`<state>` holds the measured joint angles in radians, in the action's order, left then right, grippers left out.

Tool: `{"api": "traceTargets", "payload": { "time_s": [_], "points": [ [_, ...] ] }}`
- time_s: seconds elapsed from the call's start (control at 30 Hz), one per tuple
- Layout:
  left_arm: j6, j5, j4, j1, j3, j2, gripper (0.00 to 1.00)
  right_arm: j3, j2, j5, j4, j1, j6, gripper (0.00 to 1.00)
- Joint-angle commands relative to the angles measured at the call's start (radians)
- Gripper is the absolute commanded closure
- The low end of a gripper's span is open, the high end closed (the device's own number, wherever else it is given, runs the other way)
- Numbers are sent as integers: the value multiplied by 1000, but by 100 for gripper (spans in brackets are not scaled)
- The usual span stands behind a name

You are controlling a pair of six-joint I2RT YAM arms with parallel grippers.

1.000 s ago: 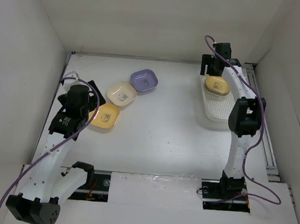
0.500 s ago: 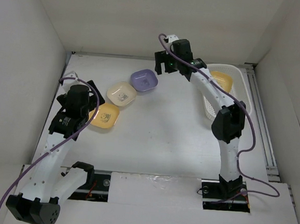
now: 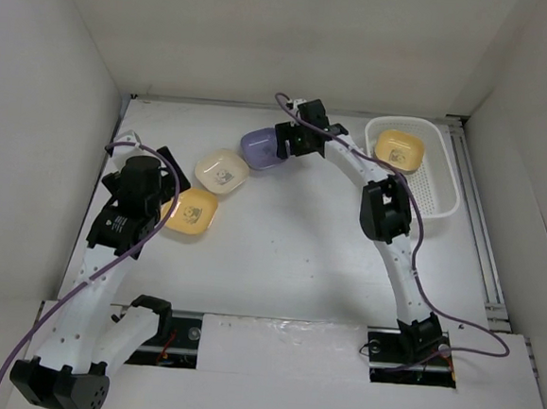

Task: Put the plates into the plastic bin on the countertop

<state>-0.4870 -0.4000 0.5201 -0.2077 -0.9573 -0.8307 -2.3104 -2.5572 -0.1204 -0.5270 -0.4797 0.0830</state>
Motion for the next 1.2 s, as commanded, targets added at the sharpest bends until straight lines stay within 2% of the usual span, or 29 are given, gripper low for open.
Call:
{"api": "traceTargets", "payload": {
  "time_s": [0.0,0.03,0.13,0.17,0.27,0.43,0.5,0.6,0.67,0.77,0.87,0.97,1.17],
  "points": [
    [-4,-2,-17,1,6,16,0,-66,32,8,12,-3,18,21],
    [-4,-2,-17,1,6,16,0,-57,23,8,1,-3,18,34],
    [-4,-2,-17,1,6,16,0,-44,23,19,1,6,29,60],
    [-4,-2,-17,1,6,16,0,-35,23,19,-8,6,29,73],
    [-4,-2,-17,1,6,16,0,-8,23,7,-18,26,50,98],
    [-4,-2,-26,1,6,16,0,52,87,7,-5,58,60,99],
    [-4,7,-26,1,6,16,0,65,100,-8,-5,69,60,89],
    [-4,7,-26,1,6,16,0,56,91,-8,-19,69,51,89],
    [-4,7,-26,1,6,16,0,46,65,-8,-31,69,50,80],
    [-4,7,-26,1,6,16,0,57,55,1,-31,59,50,80],
    [-4,7,-26,1,6,16,0,82,64,1,-31,59,50,100],
    [-4,7,-26,1,6,16,0,167,138,15,2,70,75,100],
    [-4,-3,-26,1,6,16,0,419,464,15,142,174,126,100]
  ]
}}
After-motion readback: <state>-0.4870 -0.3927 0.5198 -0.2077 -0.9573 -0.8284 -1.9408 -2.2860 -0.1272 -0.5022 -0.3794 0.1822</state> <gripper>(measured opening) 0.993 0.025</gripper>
